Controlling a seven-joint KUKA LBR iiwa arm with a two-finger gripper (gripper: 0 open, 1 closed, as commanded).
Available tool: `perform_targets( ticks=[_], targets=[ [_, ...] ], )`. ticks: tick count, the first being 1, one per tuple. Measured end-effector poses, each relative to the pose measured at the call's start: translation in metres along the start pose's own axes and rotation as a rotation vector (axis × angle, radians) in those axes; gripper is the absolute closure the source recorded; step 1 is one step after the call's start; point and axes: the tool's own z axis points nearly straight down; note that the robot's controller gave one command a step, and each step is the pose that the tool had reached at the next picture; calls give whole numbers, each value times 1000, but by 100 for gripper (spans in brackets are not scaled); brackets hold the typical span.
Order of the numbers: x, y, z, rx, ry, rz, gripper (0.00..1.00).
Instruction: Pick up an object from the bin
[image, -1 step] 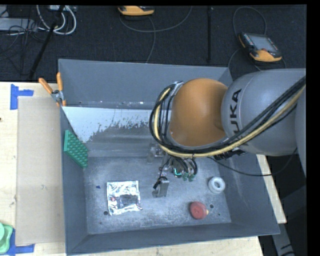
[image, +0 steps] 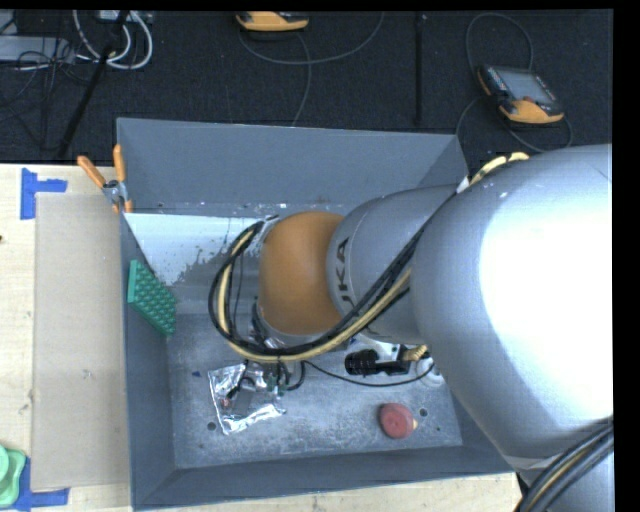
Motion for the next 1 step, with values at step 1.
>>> perform_targets(
  ticks=[1],
  targets=[
    [27,-27,-33,0,-3,59,0]
  ],
)
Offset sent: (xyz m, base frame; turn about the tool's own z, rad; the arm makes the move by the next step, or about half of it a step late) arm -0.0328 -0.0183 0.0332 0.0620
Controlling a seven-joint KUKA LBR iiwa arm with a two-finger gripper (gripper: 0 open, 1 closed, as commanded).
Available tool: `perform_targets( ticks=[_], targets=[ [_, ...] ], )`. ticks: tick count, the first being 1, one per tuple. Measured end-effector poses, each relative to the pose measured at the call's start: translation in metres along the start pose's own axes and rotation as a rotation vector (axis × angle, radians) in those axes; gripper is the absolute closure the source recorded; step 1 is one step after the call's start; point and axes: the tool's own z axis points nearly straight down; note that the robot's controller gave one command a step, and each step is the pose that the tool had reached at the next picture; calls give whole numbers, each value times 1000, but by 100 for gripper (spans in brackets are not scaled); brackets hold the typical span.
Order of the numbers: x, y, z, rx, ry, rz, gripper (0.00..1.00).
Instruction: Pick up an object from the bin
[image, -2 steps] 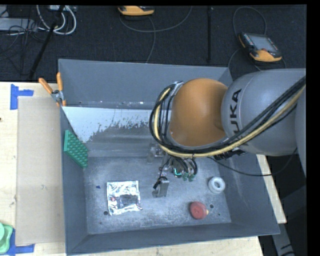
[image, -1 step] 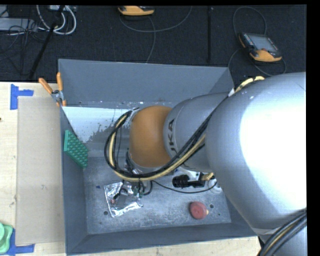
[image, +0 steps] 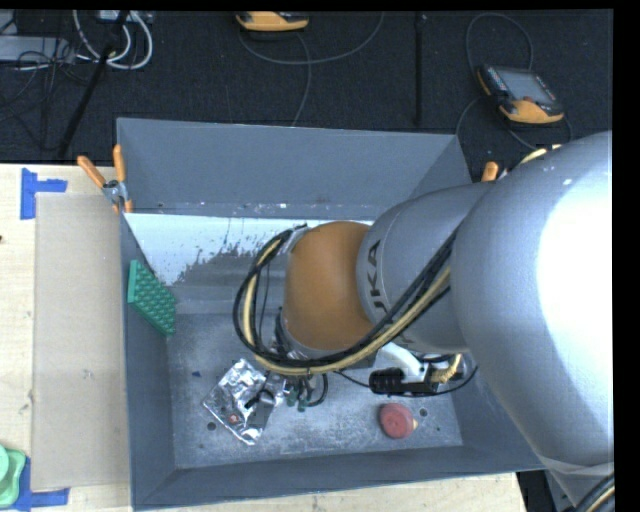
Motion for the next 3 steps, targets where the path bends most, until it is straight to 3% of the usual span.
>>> perform_targets(
  ticks=[1,2,3],
  targets=[
    [0,9,-11,-1,-2,178,0],
    [-29,20,33,0,-1,219,0],
    [-15,-12,31,2,1,382,0]
  ],
)
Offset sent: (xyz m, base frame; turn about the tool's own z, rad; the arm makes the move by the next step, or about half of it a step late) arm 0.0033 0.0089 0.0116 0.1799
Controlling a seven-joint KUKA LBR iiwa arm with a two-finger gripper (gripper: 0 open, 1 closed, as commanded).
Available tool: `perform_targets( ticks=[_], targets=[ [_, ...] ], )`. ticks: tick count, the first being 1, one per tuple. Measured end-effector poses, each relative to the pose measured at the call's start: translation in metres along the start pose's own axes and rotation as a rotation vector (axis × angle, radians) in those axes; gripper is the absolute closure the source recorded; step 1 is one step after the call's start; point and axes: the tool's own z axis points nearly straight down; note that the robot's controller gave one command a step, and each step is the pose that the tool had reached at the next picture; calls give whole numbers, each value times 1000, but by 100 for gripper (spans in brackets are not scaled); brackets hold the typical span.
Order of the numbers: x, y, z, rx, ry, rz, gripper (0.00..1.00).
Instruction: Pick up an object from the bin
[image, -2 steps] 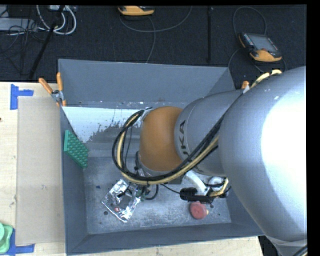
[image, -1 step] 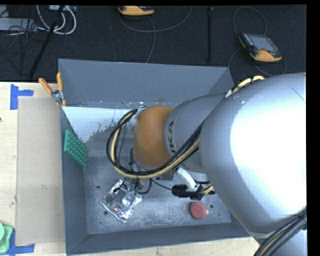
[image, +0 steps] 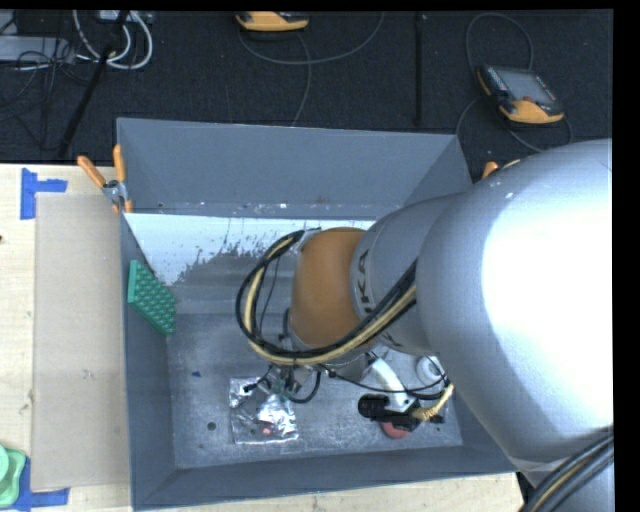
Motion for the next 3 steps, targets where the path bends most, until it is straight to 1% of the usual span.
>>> perform_targets(
  ticks=[1,2,3],
  targets=[
    [0,1,-1,-3,-2,0,100],
    [-1,2,-77,-10,-7,-3,100],
    [-2,2,-81,-4,-3,-6,100]
  ],
)
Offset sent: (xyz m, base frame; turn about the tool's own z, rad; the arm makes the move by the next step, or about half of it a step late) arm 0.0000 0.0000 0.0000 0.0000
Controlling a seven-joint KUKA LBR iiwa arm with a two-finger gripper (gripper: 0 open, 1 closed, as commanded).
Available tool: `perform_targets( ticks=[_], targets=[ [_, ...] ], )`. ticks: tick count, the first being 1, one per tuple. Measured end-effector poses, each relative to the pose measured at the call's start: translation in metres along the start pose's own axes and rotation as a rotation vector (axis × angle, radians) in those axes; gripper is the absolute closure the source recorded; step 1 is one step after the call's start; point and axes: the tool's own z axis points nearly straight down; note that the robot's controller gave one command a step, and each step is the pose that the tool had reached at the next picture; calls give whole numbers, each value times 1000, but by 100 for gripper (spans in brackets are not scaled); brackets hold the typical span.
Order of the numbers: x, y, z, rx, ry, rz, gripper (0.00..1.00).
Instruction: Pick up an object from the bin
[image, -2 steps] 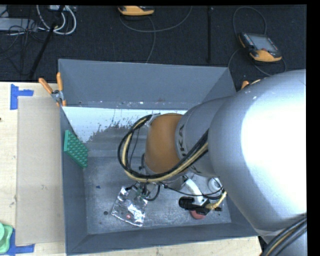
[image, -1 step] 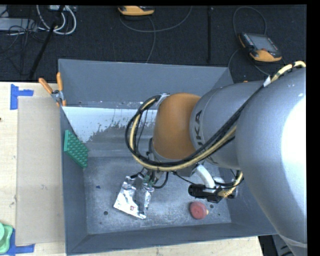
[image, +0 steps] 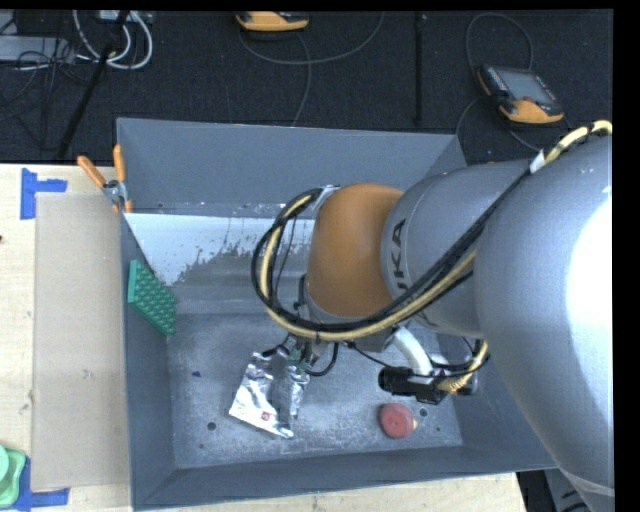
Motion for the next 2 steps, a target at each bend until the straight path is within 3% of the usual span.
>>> perform_targets(
  ticks=[1,2],
  targets=[
    [0,0,-5,0,0,-3,100],
    [-1,1,-33,-2,-1,-8,100]
  ],
)
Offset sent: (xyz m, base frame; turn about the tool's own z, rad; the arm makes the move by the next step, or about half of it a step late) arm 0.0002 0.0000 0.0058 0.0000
